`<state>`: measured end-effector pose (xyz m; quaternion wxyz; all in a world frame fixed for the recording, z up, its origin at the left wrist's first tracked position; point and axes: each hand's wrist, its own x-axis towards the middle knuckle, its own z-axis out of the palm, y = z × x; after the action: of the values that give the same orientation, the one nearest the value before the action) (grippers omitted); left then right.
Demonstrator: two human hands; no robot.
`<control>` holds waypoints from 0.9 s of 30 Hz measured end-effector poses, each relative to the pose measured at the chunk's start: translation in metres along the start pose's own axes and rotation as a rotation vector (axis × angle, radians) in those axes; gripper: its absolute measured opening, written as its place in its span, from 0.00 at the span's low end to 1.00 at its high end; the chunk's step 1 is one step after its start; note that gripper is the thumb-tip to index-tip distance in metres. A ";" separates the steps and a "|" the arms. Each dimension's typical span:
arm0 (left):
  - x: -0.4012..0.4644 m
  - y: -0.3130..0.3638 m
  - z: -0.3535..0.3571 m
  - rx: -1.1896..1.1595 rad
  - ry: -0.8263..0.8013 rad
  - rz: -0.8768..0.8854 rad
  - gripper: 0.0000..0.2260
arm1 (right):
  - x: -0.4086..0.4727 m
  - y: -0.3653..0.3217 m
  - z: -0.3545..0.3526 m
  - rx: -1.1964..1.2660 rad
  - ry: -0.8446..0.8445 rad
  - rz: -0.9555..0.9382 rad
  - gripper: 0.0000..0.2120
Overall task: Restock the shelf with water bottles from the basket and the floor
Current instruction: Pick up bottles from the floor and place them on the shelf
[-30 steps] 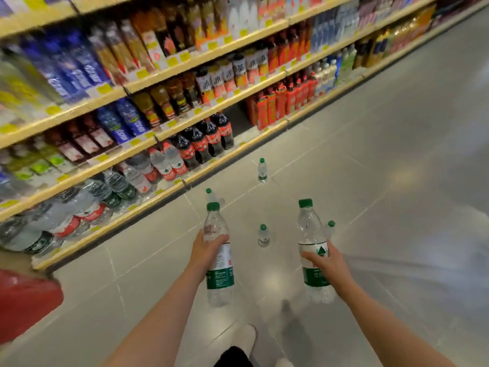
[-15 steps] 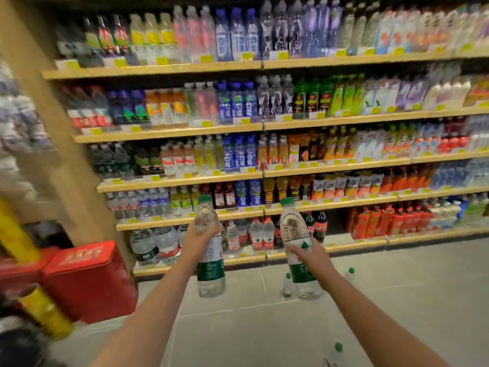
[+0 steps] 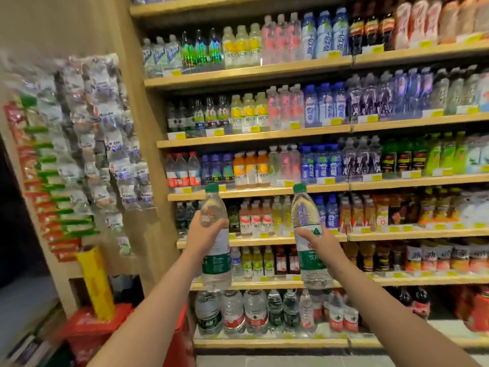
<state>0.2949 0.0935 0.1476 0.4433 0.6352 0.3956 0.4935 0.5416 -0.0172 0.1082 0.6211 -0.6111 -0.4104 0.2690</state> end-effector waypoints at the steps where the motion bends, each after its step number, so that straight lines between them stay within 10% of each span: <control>1: 0.015 0.004 -0.009 -0.001 0.007 0.025 0.16 | 0.011 -0.010 0.010 -0.006 -0.008 -0.016 0.40; 11: 0.168 0.024 -0.033 0.004 0.048 0.219 0.23 | 0.146 -0.075 0.095 0.005 -0.034 -0.258 0.17; 27: 0.444 0.020 -0.066 -0.094 0.218 0.431 0.19 | 0.401 -0.131 0.216 -0.100 -0.026 -0.606 0.30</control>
<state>0.3206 0.5166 0.2970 0.3113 0.6265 0.2732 0.6602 0.5463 0.4200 0.2907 0.6369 -0.4870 -0.5947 0.0588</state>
